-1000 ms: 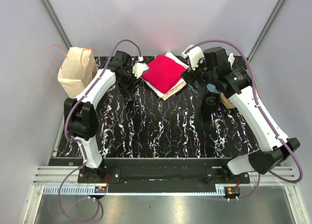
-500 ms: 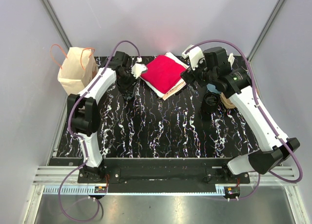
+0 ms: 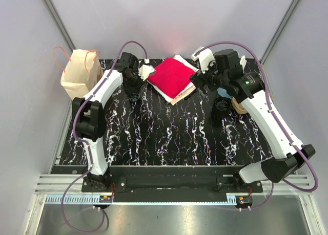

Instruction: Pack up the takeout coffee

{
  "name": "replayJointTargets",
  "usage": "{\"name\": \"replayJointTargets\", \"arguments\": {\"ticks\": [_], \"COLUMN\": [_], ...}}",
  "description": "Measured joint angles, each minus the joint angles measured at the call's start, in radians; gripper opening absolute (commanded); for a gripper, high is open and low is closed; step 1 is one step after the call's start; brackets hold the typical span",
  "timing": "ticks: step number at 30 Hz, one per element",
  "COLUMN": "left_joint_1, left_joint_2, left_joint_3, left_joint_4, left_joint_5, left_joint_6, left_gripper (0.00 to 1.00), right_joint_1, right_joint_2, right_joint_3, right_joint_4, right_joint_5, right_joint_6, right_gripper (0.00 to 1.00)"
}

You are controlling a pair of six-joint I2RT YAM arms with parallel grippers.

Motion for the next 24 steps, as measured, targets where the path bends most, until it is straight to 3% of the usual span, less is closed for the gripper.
{"name": "replayJointTargets", "arguments": {"ticks": [24], "left_joint_1": [-0.005], "left_joint_2": [0.175], "left_joint_3": [0.254], "left_joint_4": [-0.004], "left_joint_5": [0.017], "left_joint_6": [-0.053], "left_gripper": [0.15], "right_joint_1": [-0.002], "right_joint_2": [0.000], "right_joint_3": [-0.003], "right_joint_4": [0.016], "right_joint_5": [0.001], "right_joint_6": [0.002], "right_gripper": [1.00]}}
